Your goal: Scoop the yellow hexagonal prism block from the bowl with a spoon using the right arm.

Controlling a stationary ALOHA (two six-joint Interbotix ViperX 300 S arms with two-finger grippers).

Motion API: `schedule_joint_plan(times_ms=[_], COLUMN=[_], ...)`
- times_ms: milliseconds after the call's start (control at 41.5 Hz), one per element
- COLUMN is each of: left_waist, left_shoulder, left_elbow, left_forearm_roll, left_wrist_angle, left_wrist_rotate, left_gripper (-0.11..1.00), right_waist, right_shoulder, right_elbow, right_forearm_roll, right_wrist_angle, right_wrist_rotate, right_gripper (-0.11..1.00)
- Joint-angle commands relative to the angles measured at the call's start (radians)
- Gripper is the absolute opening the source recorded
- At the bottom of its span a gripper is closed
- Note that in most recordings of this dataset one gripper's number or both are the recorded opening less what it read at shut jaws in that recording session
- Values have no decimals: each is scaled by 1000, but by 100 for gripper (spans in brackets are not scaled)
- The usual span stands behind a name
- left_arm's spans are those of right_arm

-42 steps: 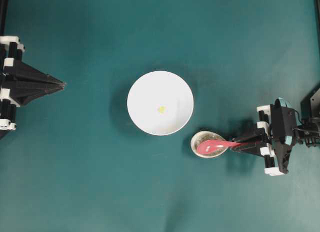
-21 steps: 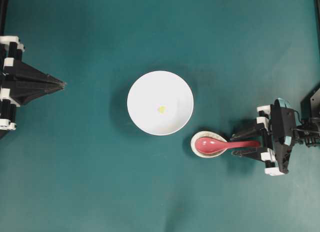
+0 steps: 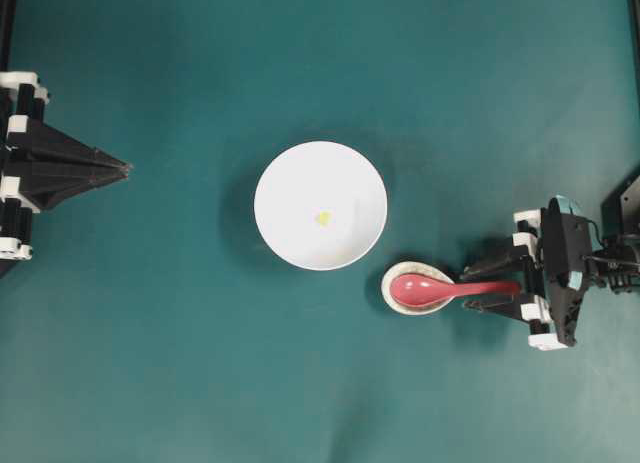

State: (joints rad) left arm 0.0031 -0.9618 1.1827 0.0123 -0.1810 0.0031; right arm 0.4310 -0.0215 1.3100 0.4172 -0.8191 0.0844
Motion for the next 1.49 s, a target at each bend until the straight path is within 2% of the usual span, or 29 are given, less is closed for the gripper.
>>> schedule_joint_plan(times_ms=[0,578,1108,1252,1469], left_waist=[2,2,2,2,2], left_shoulder=[9,9,9,9,9], left_elbow=[-20,-18,-18,-18,-18], left_forearm_roll=[3,2,2,2,3], left_wrist_angle=[-6,-6,-6,-6,-6], left_wrist_rotate=[0,0,0,0,0], left_gripper=[1,1,1,1,1], right_waist=[0,-2,-2,-2,-2], right_shoulder=[-18,-18,-18,-17,-18], right_elbow=[-9,-32,-38,-38,-41], right_forearm_roll=[12,44,52,69,69], right_wrist_angle=[-3,43,43,44,43], right_wrist_rotate=[-3,2,12,35,66], right_gripper=[50,50,50,50,50])
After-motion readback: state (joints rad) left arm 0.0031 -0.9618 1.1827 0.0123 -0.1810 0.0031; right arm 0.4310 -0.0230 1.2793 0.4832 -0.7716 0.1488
